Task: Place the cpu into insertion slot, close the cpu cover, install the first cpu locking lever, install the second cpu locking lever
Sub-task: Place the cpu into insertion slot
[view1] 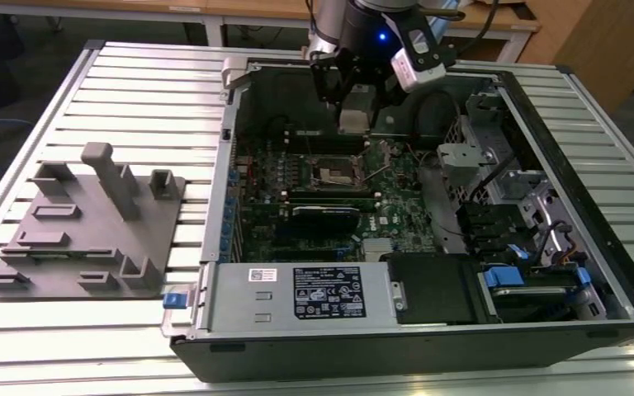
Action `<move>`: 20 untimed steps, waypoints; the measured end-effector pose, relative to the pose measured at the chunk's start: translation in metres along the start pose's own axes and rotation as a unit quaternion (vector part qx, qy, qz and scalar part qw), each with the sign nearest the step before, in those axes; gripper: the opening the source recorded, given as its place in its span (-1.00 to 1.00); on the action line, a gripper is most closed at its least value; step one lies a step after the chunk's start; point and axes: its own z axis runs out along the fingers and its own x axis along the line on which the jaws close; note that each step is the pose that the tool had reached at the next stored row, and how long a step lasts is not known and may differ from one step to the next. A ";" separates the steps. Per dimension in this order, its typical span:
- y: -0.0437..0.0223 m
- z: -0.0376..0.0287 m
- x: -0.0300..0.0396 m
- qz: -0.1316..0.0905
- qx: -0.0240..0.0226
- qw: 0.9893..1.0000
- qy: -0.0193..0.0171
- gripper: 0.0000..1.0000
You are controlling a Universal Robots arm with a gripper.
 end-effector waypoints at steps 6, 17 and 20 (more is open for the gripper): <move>-0.0001 0.0033 -0.0001 0.000 0.000 1.000 0.000 0.08; -0.0002 0.0054 -0.0001 0.000 0.000 1.000 0.000 0.08; -0.0004 0.0090 -0.0001 0.000 0.000 1.000 0.000 0.08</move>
